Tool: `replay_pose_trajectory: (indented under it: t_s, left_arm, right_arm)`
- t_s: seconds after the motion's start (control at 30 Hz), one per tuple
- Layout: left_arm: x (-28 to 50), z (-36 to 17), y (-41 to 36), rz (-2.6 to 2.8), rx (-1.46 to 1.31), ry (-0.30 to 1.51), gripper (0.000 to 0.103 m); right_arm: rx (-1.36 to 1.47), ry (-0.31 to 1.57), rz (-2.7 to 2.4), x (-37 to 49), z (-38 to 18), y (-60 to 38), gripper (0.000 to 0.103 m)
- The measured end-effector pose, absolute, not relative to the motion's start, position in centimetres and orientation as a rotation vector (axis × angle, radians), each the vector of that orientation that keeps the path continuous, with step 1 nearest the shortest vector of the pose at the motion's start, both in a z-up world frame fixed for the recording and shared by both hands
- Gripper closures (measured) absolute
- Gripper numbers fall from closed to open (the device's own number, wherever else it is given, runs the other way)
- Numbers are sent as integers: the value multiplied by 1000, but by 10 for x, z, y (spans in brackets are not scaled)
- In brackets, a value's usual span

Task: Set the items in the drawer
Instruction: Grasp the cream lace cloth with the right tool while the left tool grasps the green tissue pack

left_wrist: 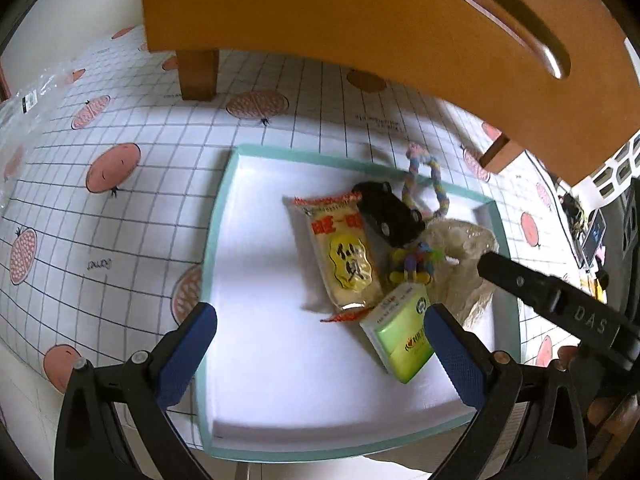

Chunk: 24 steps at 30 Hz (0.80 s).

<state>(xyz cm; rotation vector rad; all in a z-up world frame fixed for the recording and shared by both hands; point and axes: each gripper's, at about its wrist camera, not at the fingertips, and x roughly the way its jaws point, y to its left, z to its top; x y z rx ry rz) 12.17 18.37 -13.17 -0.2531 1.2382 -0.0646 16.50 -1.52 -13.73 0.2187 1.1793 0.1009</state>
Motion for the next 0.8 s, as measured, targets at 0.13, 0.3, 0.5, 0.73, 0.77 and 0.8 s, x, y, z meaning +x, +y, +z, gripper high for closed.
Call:
replay_pose_trajectory:
  t_s: [0.13,0.3,0.5,0.73,0.77,0.8]
  left_arm:
    - [120,-139,175,-75,-260,1259,0]
    - [120,-149,159,-101,-234,1293,0]
    - [124,-160,149,-97,-227,1329,0]
    - [132,-168,136,-86,-204,1347,0]
    - [133,-169,135,-85,-198,1349,0]
    - [134,-170,133,-81,-190,1353,0]
  right_arm:
    - [237,1196,111,168,-145,-16,19]
    - [259,1213,126,168,-150,-17,22]
    - [265,1249,142,171,-159,-15,28]
    - [251,1284,139,172,-168,-13,30]
    - [246,1290,138,173,-170,-13,30]
    - [240,1296,137,173,-171,-12,30]
